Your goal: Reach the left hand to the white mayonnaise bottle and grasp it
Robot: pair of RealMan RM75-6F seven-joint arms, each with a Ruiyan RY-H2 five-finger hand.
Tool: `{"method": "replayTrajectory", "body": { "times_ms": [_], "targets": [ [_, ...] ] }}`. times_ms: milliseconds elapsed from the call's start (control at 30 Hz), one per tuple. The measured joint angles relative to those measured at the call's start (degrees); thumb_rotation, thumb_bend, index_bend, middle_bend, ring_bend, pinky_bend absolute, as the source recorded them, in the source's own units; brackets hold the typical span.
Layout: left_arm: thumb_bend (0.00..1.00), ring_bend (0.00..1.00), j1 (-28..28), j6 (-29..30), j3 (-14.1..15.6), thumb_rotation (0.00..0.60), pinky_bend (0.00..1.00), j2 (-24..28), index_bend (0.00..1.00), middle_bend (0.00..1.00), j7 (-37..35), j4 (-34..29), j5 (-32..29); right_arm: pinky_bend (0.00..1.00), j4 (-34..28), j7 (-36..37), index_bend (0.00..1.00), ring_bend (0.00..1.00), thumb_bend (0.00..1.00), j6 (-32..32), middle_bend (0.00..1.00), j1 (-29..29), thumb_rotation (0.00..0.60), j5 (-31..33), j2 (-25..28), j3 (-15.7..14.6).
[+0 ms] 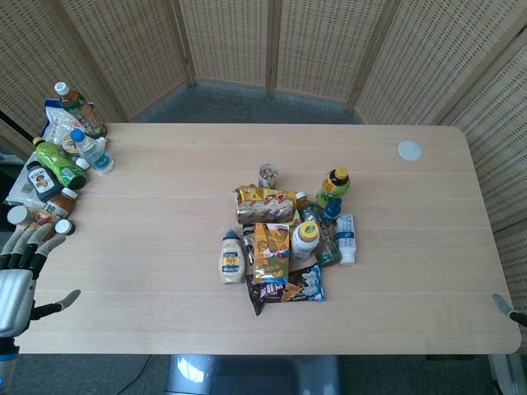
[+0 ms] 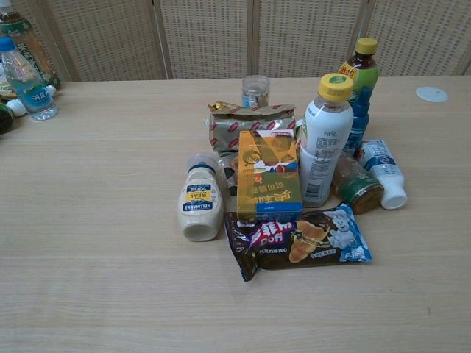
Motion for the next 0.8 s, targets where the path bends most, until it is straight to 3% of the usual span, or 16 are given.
{"method": "replayTrajectory", "body": {
  "times_ms": [233, 400, 633, 800],
  "targets": [
    [0.0, 0.0, -0.36, -1.24, 0.49, 0.6, 0.0, -0.58, 0.19, 0.0, 0.53, 1.48, 0.33, 0.0, -0.47, 0.64, 0.0, 0.0, 0.0, -0.19, 0.0, -0.07, 0.6, -0.63, 0.38, -0.36],
    [0.0, 0.0, -2.2, -5.49, 1.17, 0.6, 0.0, -1.03, 0.19, 0.0, -0.43, 5.5, 0.86, 0.0, -0.57, 1.27, 0.0, 0.0, 0.0, 0.25, 0.0, -0.18, 0.6, -0.77, 0.68, -0.18],
    [0.0, 0.0, -11.96, -16.38, 1.78, 0.6, 0.0, -0.5, 0.23, 0.0, -5.76, 17.02, 9.48, 0.0, -1.07, 1.86, 0.0, 0.0, 0.0, 0.59, 0.0, -0.36, 0.6, -1.28, 1.12, -0.24],
    [0.0, 0.0, -18.36, -24.81, 1.49, 0.6, 0.0, -0.65, 0.22, 0.0, -1.14, 19.31, 12.64, 0.0, -1.55, 1.88, 0.0, 0.0, 0.0, 1.09, 0.0, -0.62, 0.6, -1.39, 1.34, -0.2]
  ]
}}
